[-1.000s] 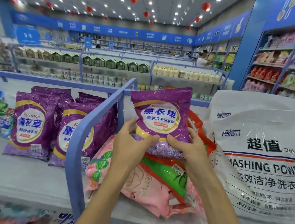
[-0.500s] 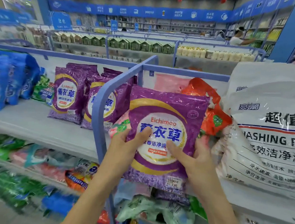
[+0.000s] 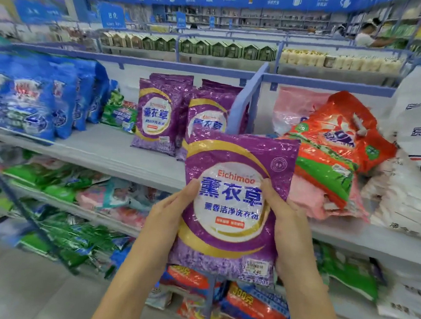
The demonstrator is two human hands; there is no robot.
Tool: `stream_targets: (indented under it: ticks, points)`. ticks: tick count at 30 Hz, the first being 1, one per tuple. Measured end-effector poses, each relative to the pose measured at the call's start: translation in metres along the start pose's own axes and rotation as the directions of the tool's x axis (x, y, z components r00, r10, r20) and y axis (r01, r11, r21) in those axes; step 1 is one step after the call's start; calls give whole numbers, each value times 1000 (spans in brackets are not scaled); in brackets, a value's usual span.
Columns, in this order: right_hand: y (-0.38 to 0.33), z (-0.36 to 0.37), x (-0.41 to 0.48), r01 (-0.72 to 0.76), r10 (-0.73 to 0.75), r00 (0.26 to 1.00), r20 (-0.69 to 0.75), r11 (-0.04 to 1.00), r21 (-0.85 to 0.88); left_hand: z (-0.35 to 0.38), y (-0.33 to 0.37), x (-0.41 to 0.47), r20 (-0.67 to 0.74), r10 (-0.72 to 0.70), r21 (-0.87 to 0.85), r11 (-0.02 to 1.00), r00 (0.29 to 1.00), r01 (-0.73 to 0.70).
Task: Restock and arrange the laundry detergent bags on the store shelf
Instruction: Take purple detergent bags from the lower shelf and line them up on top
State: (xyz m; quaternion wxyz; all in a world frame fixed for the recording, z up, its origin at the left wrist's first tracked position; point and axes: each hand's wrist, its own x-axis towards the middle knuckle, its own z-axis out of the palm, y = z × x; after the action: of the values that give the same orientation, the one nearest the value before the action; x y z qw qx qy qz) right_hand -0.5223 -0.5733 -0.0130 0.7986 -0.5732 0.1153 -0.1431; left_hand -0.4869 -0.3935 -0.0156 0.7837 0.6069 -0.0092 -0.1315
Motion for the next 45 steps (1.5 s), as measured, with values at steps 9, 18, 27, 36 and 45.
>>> stream_targets:
  ticks: [9,18,27,36,45]
  points:
    - [49,107,-17,-66,65,995,72,998,8,-118,19,-7,-19,-64,43,997,998,65]
    - [92,142,-15,-125,126,992,16,992,-29,-158,27,30,-27,16,129,992,1000,-12]
    - [95,167,76,-80,82,989,-121,997,22,-155,48,123,-30,28,150,988,999,-24]
    - [76,233,185,60,-62,998,-15,994,-90,-181,94,239,-104,172,98,982,980,-162]
    - [97,262,227,-16,3,997,-76,985,-173,-209,90,305,-115,96,10,995,989,-96]
